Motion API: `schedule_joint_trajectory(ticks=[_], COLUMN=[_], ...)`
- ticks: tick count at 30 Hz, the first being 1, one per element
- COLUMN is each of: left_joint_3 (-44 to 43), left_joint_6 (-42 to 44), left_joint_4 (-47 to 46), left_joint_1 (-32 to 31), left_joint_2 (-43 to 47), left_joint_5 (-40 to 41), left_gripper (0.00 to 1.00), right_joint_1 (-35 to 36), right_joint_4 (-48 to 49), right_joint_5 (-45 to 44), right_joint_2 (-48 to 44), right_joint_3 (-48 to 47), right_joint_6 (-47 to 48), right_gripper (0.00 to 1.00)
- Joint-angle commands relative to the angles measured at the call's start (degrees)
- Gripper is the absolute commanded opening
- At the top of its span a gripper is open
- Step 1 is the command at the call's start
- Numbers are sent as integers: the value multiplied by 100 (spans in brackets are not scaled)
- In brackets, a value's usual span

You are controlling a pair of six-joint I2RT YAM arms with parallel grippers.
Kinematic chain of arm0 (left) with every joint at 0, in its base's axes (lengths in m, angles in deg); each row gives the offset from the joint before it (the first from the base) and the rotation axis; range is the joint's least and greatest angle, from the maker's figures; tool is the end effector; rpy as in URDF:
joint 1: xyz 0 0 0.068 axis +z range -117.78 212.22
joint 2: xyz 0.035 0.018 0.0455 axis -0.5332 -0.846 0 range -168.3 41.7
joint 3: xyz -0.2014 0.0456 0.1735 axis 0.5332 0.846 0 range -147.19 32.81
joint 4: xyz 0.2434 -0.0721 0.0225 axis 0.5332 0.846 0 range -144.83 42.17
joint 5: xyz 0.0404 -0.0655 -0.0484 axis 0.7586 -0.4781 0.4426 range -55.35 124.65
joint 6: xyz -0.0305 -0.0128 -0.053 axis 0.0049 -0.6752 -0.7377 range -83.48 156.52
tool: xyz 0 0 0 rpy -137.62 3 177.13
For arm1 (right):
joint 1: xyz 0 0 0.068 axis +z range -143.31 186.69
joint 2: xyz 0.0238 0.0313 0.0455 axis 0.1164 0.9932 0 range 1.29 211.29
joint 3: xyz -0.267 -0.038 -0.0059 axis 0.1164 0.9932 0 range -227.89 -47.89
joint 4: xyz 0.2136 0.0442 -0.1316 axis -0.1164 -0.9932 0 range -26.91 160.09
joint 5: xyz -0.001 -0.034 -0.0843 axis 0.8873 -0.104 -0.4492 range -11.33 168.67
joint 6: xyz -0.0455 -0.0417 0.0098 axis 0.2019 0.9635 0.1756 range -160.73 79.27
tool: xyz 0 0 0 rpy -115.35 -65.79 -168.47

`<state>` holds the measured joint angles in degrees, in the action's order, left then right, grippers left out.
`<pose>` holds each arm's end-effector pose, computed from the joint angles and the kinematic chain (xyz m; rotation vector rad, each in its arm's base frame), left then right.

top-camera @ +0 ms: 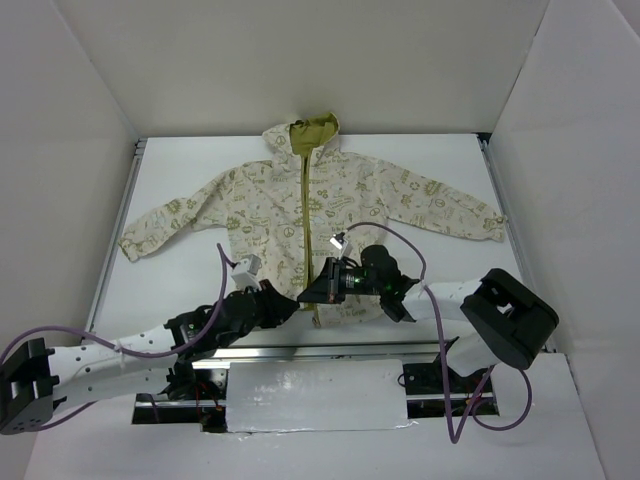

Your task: Zip up the jacket

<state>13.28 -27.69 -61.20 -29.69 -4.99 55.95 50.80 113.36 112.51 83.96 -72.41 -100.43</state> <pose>0.1051 -0.1603 0.2061 -0.3080 2.0518 -1.0901 0.1775 0.2090 0.1727 -0.2066 2.1935 1.7009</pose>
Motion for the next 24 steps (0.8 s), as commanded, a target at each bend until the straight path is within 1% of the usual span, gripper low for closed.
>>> schedule_joint_trajectory(ticks=[1, 2, 4, 5, 6, 9, 14, 16, 19, 24], left_joint_3=[19, 37, 124, 151, 169, 204, 239, 309, 353, 415], left_joint_6=[127, 136, 171, 180, 189, 259, 339, 347, 374, 435], left_joint_4=[-171, -241, -373, -513, -575, -707, -865, -1015, -1094, -1182], left_joint_1=[-5, 3, 12, 4, 21, 30, 56, 56, 65, 56], left_joint_2=[73, 82, 143, 196, 213, 258, 293, 354, 468, 662], left_joint_5=[-266, -293, -363, -389, -425, -442, -451, -495, -504, -530], left_gripper=[32, 49, 60, 68, 71, 73, 70, 71, 74, 75], right_joint_1=[62, 53, 53, 62, 62, 62, 53, 62, 62, 62], right_joint_4=[112, 94, 138, 173, 191, 200, 77, 85, 287, 568], right_joint_5=[78, 183, 280, 367, 386, 447, 456, 483, 526, 614], right_joint_2=[-138, -120, -85, -67, -67, -85, -120, -67, 20, 179], right_joint_3=[-308, -317, -326, -317, -309, -291, -308, -309, -238, -194], right_joint_6=[406, 485, 530, 530, 530, 556, 644, 653, 591, 469], right_gripper=[3, 3, 4, 4, 4, 4, 5, 5, 5, 5])
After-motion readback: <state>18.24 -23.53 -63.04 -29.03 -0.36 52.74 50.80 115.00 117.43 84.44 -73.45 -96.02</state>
